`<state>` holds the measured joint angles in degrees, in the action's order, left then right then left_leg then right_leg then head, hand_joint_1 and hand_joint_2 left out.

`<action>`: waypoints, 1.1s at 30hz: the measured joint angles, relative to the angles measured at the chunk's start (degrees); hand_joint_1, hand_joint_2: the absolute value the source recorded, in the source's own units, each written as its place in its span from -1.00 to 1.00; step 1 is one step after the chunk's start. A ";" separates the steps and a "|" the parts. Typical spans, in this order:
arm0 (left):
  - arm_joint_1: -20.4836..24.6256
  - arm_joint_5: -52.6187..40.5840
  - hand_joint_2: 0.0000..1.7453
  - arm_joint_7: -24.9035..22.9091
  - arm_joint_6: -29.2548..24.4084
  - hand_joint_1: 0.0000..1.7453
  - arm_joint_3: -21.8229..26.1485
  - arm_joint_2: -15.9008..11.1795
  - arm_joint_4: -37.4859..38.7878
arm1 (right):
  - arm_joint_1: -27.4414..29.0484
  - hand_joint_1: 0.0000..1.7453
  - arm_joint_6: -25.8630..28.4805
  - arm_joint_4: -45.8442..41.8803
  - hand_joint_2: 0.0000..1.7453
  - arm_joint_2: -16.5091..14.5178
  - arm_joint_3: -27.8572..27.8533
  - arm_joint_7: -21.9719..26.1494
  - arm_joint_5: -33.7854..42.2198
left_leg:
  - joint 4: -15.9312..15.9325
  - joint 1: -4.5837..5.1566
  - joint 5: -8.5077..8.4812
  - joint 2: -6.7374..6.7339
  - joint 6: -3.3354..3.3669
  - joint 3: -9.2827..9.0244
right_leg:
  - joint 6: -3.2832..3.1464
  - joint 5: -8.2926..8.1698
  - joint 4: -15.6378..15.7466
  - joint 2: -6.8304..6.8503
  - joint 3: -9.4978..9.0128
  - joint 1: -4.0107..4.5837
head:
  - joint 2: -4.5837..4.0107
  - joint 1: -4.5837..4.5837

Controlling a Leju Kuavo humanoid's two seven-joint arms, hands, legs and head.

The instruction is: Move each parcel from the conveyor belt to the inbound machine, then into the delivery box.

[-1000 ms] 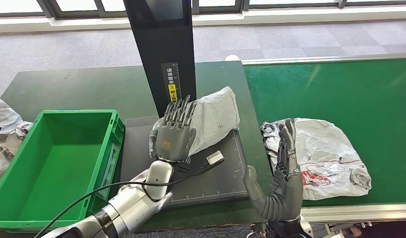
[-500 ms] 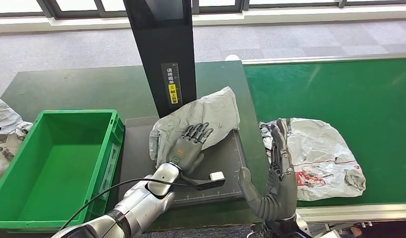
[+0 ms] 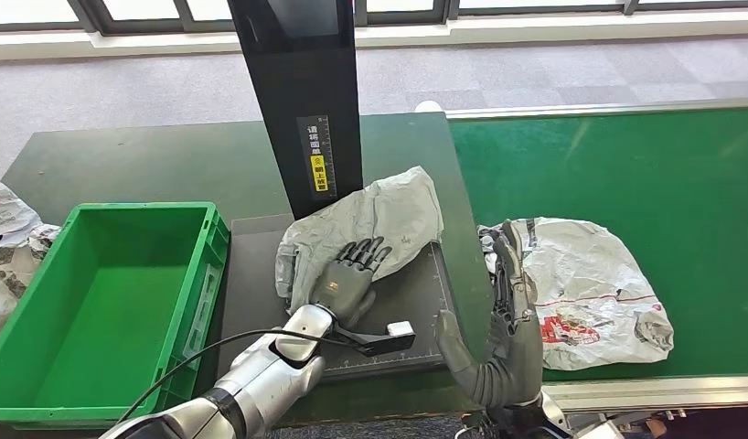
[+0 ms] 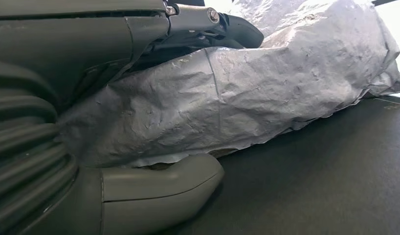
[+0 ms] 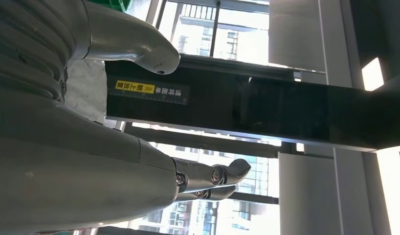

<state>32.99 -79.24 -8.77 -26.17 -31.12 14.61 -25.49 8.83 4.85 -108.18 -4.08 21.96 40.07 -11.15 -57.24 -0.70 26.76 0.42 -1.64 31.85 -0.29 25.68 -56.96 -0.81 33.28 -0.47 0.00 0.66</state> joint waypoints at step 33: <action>-8.81 -7.42 1.00 -17.99 -13.85 1.00 4.65 -9.93 -23.33 | 0.52 -1.00 3.00 2.44 1.00 -0.57 -0.58 0.02 -0.74 | 0.01 -0.01 -0.04 0.00 0.03 0.06 | 0.02 0.00 -0.02 -0.02 0.08 0.01 | 0.00 0.00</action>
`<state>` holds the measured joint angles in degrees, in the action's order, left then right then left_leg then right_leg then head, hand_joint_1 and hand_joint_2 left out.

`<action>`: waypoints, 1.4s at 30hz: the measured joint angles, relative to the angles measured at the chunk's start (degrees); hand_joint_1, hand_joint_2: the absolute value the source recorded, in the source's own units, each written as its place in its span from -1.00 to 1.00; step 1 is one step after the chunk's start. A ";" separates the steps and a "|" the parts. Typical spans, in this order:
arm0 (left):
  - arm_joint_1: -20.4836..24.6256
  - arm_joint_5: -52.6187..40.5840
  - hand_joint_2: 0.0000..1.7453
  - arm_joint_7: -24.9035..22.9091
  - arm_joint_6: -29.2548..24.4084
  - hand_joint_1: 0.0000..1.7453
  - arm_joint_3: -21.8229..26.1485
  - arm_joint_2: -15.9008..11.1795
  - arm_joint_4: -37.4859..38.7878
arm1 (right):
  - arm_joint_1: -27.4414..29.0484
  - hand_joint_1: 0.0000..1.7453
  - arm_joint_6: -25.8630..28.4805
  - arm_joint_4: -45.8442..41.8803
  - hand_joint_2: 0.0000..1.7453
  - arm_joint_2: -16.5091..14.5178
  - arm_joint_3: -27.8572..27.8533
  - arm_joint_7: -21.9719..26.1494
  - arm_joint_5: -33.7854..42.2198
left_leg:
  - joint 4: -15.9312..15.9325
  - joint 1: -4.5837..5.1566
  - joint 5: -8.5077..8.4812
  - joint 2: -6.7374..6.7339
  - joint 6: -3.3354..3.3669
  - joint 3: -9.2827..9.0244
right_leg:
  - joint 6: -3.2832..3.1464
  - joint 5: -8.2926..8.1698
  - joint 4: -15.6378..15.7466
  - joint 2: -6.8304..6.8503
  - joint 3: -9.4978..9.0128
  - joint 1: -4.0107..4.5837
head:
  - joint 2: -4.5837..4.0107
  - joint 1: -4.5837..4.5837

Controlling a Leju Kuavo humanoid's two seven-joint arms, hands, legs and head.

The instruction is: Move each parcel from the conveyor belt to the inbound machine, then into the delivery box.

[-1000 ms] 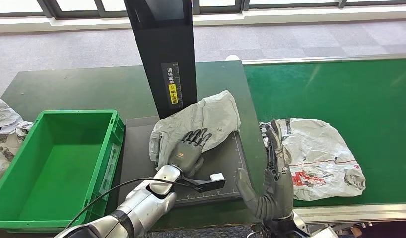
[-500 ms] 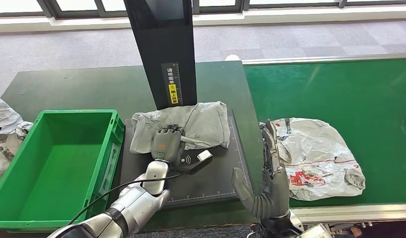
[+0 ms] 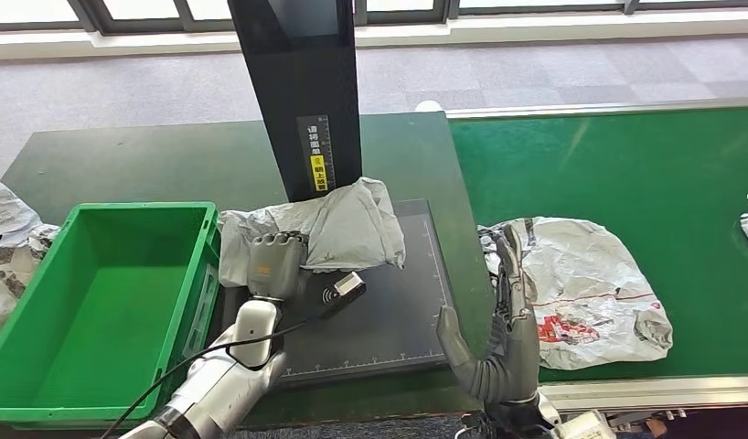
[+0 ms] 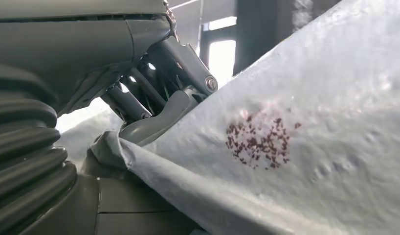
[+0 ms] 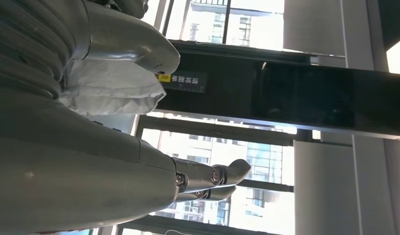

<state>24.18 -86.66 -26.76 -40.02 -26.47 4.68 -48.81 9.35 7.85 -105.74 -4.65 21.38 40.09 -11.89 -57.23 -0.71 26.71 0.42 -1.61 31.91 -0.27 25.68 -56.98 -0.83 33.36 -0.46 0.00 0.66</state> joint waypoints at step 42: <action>-23.85 5.51 1.00 38.14 -0.07 1.00 27.10 9.20 -49.00 | 2.69 -1.00 0.52 -1.18 1.00 0.80 -0.02 0.02 1.03 | 0.00 0.01 0.04 -0.02 0.05 0.07 | 0.05 0.03 0.02 0.02 0.06 -0.01 | 0.00 0.00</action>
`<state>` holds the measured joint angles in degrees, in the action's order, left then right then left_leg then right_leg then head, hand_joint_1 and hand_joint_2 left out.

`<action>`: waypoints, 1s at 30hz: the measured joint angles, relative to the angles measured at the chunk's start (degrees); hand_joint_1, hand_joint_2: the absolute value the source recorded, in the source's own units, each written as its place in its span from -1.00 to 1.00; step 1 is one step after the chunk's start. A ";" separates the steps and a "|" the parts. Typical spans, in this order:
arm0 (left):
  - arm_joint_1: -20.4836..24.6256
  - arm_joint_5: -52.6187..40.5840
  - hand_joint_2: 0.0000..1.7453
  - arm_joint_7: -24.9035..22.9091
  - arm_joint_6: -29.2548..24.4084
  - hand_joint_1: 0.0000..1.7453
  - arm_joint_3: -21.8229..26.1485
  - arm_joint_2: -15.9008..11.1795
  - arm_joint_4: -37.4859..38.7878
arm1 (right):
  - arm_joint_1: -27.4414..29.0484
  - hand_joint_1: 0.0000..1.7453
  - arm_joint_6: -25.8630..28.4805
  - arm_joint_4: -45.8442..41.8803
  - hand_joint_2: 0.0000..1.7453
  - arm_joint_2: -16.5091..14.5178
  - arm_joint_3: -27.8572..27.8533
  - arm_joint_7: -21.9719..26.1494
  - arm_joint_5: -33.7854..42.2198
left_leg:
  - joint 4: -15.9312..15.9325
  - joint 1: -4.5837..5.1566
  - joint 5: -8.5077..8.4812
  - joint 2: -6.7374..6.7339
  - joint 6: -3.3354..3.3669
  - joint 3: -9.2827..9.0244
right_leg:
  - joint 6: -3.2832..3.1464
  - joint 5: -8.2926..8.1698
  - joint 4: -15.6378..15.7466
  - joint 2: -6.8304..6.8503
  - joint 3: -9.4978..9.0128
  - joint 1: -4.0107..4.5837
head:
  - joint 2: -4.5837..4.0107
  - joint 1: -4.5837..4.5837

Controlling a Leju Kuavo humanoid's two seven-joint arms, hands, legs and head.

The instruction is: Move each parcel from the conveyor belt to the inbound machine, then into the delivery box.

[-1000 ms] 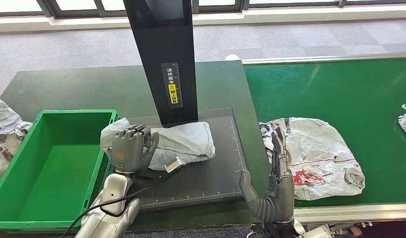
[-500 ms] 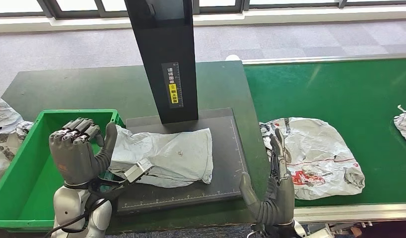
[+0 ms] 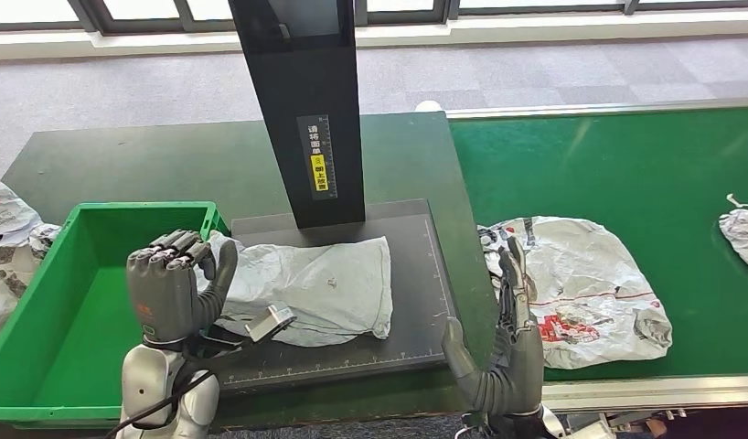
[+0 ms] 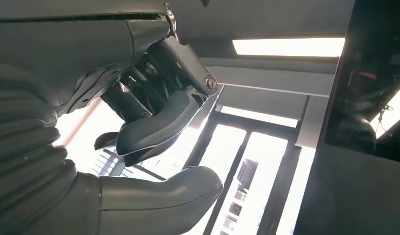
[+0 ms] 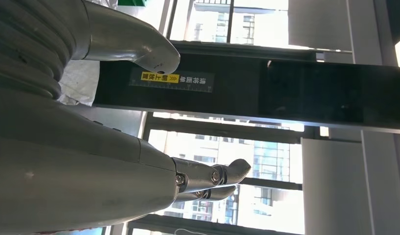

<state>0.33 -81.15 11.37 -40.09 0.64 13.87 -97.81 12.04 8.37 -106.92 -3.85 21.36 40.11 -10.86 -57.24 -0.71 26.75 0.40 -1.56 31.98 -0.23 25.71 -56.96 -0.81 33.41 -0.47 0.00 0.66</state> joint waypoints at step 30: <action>6.97 22.63 -1.00 5.28 14.31 -1.00 -7.44 -2.14 21.57 | 0.04 -1.00 -1.69 -0.17 1.00 0.00 -0.40 0.00 -0.61 | -0.01 0.01 -0.01 -0.01 0.01 0.00 | 0.05 -0.05 0.01 -0.01 0.03 -0.01 | 0.00 0.00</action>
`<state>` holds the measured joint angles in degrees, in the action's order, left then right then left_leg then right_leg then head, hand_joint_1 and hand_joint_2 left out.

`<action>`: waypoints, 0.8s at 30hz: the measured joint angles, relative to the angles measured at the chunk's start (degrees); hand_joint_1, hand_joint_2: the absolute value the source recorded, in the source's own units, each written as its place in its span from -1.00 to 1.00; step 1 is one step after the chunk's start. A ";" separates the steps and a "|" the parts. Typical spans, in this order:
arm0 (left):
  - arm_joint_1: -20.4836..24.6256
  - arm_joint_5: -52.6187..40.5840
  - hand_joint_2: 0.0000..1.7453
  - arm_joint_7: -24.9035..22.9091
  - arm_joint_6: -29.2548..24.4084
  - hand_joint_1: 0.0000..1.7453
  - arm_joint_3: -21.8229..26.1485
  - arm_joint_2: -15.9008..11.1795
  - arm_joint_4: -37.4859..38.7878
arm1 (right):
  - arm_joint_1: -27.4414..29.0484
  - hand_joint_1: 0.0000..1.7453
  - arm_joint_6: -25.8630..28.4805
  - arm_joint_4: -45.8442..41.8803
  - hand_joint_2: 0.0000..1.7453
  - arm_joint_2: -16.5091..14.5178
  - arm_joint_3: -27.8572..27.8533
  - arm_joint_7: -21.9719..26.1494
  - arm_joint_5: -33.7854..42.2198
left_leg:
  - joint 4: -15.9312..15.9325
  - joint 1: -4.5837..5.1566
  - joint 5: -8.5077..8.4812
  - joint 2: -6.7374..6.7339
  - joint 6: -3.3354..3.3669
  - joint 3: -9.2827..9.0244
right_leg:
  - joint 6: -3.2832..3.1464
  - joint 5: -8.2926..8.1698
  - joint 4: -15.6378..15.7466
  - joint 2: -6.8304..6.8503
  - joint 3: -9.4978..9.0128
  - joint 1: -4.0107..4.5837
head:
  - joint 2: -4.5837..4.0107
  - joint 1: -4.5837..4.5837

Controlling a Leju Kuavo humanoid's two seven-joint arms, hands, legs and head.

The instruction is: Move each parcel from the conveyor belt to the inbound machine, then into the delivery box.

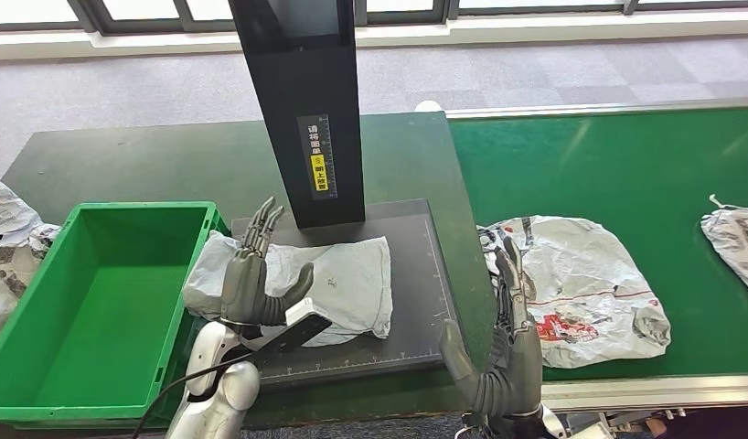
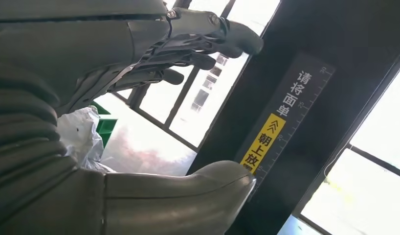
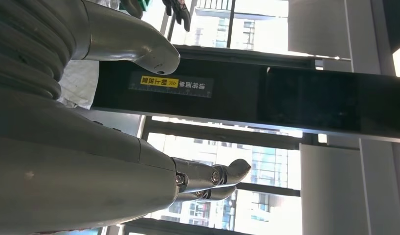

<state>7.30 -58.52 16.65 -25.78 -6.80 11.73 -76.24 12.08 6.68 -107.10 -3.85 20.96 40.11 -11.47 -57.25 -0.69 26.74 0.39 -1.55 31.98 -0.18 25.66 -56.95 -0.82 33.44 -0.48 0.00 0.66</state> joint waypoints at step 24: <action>1.98 -16.16 -1.00 -8.35 15.25 -1.00 -3.02 -4.16 9.86 | -0.16 -1.00 -1.80 -0.01 1.00 -0.11 -1.10 -0.01 -0.13 | 0.00 0.00 0.00 0.00 0.00 0.00 | 0.00 0.00 -0.01 0.00 0.00 0.00 | 0.00 0.00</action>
<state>9.27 -74.67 8.30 -10.53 -9.81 7.57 -66.38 11.92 4.87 -107.10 -3.96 19.86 40.10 -11.61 -57.24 -0.70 26.74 0.39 -1.55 31.99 -0.18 25.66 -56.95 -0.82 33.44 -0.47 0.00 0.66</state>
